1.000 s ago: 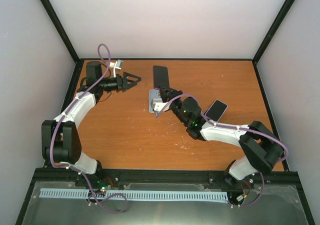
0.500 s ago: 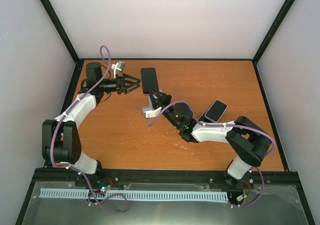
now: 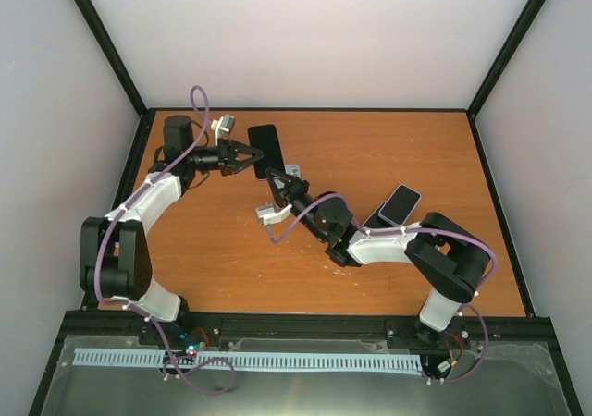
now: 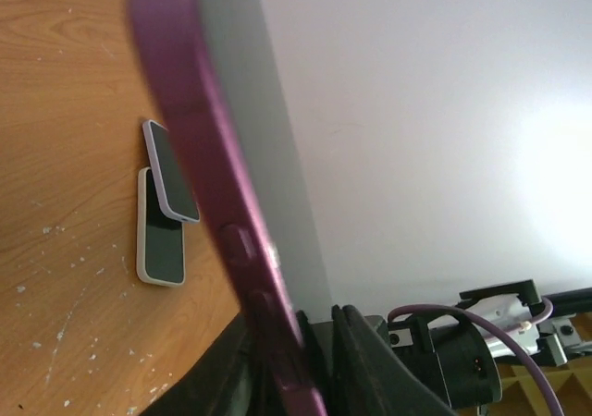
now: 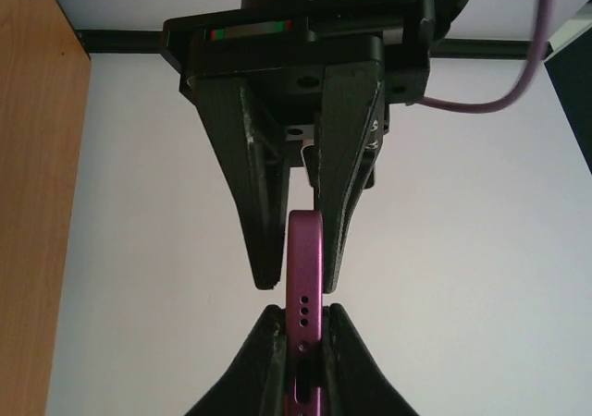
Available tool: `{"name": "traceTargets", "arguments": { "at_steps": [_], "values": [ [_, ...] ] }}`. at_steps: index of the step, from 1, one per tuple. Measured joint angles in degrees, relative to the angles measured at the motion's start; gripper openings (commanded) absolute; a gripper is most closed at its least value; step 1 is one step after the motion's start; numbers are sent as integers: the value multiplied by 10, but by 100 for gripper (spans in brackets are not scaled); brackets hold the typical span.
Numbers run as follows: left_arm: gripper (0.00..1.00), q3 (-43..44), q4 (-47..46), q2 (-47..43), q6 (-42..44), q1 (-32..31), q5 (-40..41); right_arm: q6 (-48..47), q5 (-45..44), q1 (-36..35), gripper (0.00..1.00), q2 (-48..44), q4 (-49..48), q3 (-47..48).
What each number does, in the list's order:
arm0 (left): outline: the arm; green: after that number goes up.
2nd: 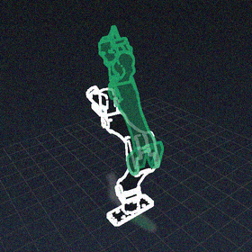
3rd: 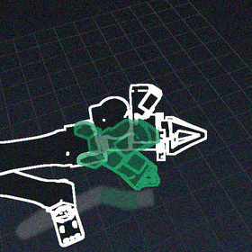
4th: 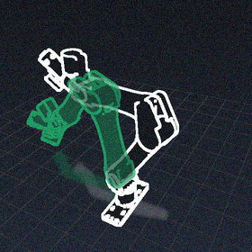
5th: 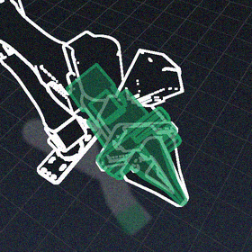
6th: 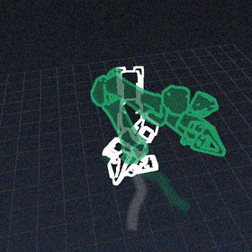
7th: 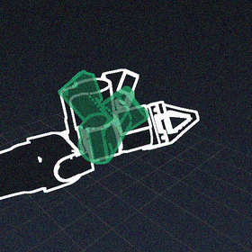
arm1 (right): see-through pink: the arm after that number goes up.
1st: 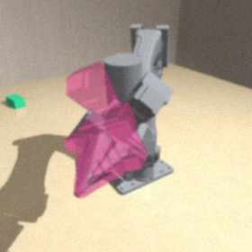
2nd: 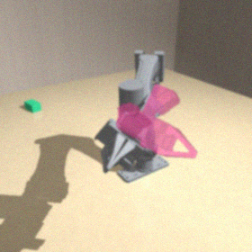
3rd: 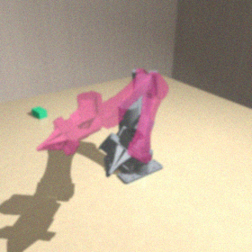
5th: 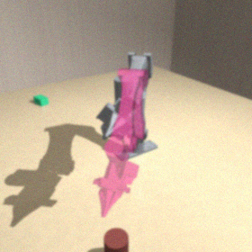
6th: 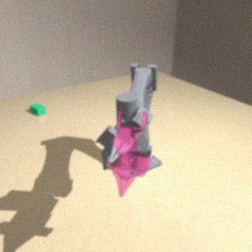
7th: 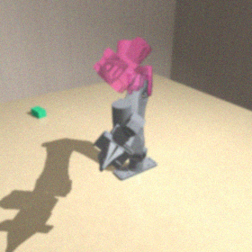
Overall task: Take the phone out of the phone case
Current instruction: Place the phone at the center of the board.
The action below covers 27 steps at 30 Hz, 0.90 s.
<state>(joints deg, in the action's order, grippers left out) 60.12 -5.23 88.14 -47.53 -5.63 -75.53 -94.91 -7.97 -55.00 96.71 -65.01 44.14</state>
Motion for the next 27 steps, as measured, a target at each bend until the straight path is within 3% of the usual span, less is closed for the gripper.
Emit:
{"name": "traceTargets", "arguments": {
  "at_steps": [5, 10, 15, 20, 27],
  "values": [
    [6, -1, -7, 0, -13, 0, -10, -13, 7, 0, 33, 4, -8, -11],
    [2, -2, -8, 8, -15, 7, -5, -14, 13, -3, 66, -5, -37, -40],
    [1, 5, 2, 19, -4, 22, 0, 16, 10, -6, 90, -57, -5, -85],
    [1, 28, 24, 22, 34, 26, 9, 108, -17, -5, 100, -123, 116, -78],
    [1, 34, 32, 20, 111, 27, 23, 352, -6, 31, 100, -193, 450, 62]
  ]
}}
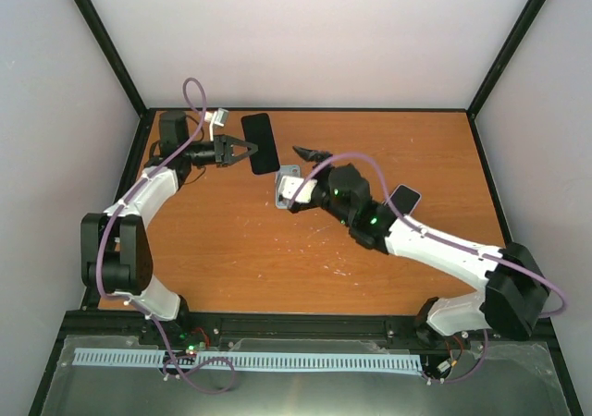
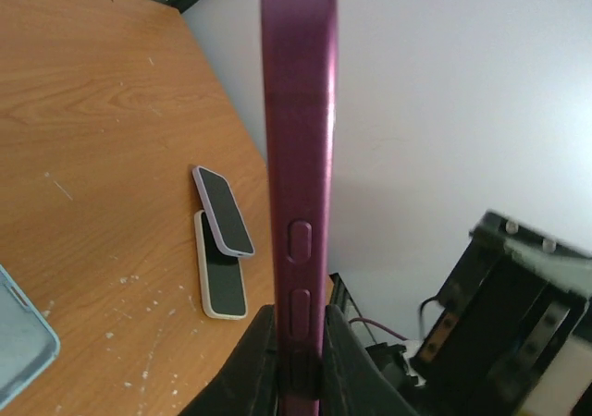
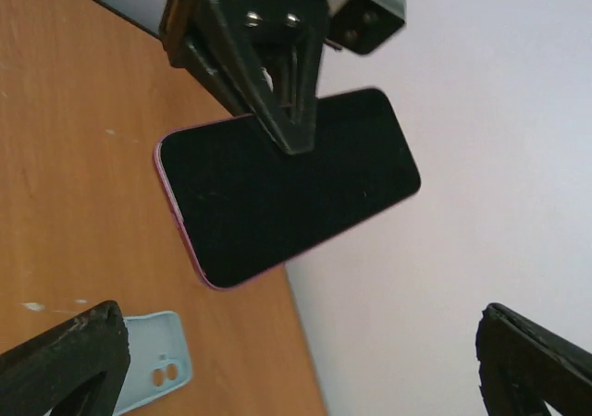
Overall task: Take the phone out of the phone case
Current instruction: Place the phone at the center of the board.
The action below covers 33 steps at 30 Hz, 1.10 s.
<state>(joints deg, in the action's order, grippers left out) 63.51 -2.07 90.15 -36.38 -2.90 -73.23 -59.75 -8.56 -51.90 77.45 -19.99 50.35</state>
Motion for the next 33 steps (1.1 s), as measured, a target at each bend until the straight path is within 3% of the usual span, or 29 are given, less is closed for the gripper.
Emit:
{"name": "traceTargets", "arguments": {
  "at_steps": [1, 6, 12, 19, 25, 33],
  "values": [
    [1, 0, 0, -1, 10, 0, 2, 58, 25, 10, 100, -10, 72, 37],
    [1, -13, -23, -19, 49, 0, 8, 210, 139, 78, 100, -21, 234, 111],
    [1, -39, -79, -24, 66, -5, 5, 400, 303, 174, 100, 5, 341, 165],
    [1, -38, -120, -15, 100, -47, -6, 555, 510, 251, 98, 80, 371, 220],
    [1, -28, -164, 19, 98, -86, -11, 660, 655, 305, 85, 139, 355, 233],
    [1, 0, -212, 59, 68, -100, -16, 746, 707, 310, 56, 154, 297, 234]
  ]
}}
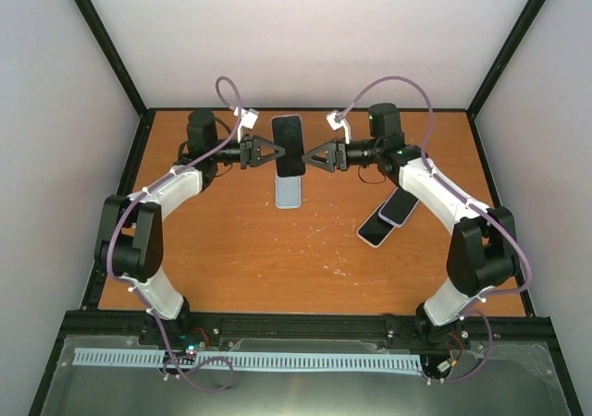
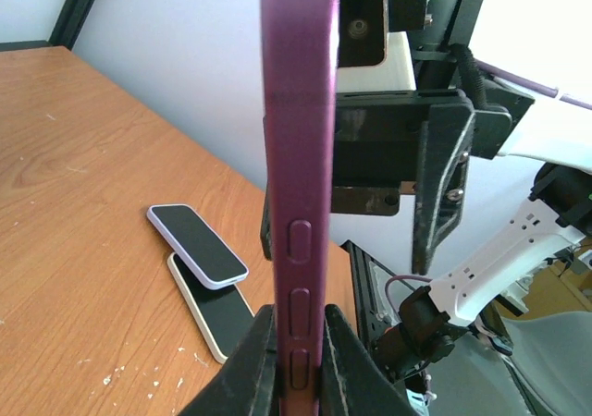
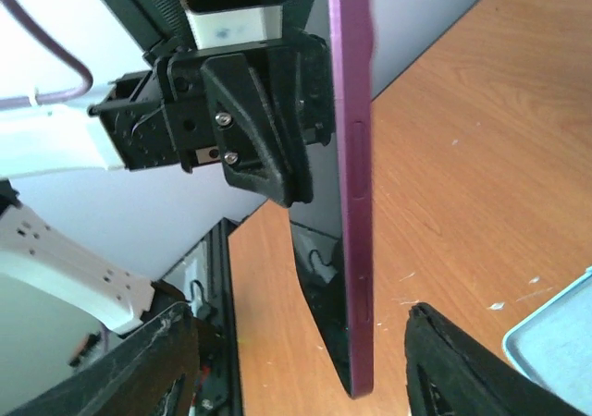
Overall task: Take the phone out of the phone case
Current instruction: Place the phone at the center of the board.
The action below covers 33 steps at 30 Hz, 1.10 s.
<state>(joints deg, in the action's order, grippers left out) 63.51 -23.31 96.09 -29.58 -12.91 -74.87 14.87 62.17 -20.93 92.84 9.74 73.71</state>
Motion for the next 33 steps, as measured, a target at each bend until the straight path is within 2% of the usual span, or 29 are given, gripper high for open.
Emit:
{"name": "traceTargets", "arguments": {
  "at_steps": [5, 14, 20, 22, 26, 28, 31, 33],
  "values": [
    [1, 11, -32, 18, -28, -6, -5, 45, 1, 0, 49, 21, -45, 0],
    [5, 16, -59, 41, -65, -13, -14, 110, 5, 0, 20, 39, -117, -4],
    [5, 29, -67, 52, -79, -13, -19, 148, 22, 1, 8, 57, -158, -9],
    [9, 32, -64, 57, -85, -12, -23, 152, 30, 2, 3, 62, -168, -9],
    [40, 38, -47, 60, -84, -10, -23, 166, 44, 3, 3, 70, -186, -9],
    [66, 44, -23, 60, -64, -10, -15, 178, 44, 2, 3, 72, -184, -10],
    [97, 49, 19, 55, -33, -2, 0, 179, 43, 2, 3, 76, -167, -10],
    [100, 48, 57, 48, -10, 12, 12, 167, 43, 6, 3, 77, -142, -10]
  ]
}}
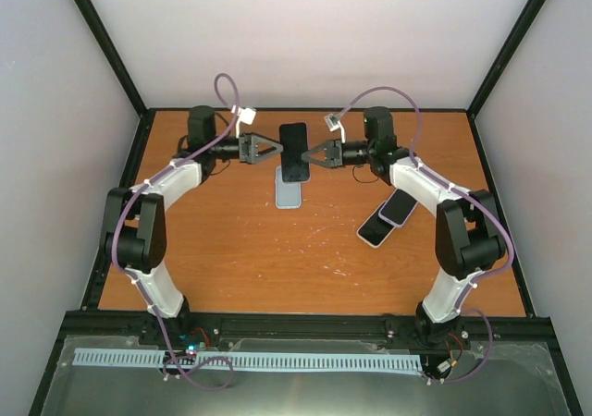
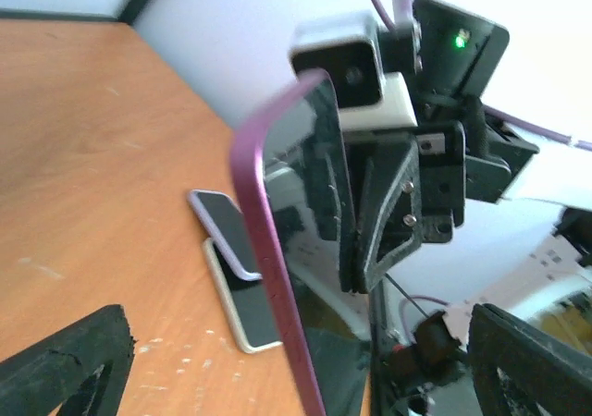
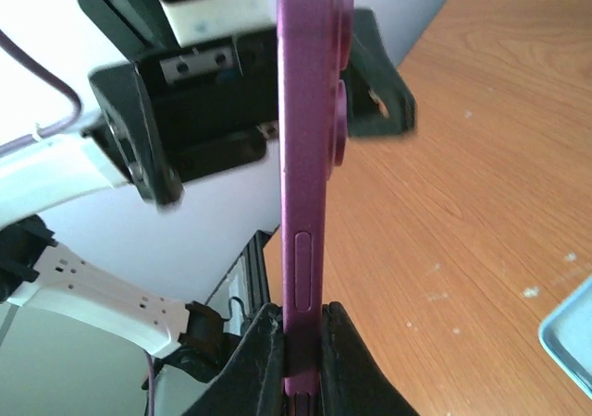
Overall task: Take the phone out of the phone case
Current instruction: Place the phone at the center of the board.
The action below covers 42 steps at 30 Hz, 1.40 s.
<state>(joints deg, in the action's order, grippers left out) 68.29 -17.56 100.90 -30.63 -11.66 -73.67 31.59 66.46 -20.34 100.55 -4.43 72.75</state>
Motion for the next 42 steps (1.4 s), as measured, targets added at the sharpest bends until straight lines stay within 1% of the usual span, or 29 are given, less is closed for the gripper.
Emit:
{"name": "traceTargets", "arguments": {
  "at_steps": [4, 8, 14, 18, 22, 31, 36, 42],
  "values": [
    [100, -1, 85, -24, 59, 48, 37, -52, -7, 12, 3, 8, 75, 0],
    [100, -1, 167, -51, 123, 81, 86, -92, -27, 29, 3, 38, 141, 0],
    [100, 17, 288, -59, 199, 89, 173, -110, -56, 52, 3, 113, 189, 12],
    [100, 24, 339, -61, 235, 97, 243, -112, -70, 59, 3, 160, 208, 32],
    [100, 24, 369, -66, 259, 99, 271, -110, -88, 61, 3, 189, 218, 49],
    [100, 24, 386, -67, 273, 99, 281, -101, -103, 61, 3, 250, 224, 95],
    [100, 24, 387, -67, 274, 99, 280, -76, -83, 61, 3, 277, 218, 113],
    [100, 24, 387, -62, 273, 99, 275, -38, -69, 60, 3, 288, 203, 113]
  ]
}}
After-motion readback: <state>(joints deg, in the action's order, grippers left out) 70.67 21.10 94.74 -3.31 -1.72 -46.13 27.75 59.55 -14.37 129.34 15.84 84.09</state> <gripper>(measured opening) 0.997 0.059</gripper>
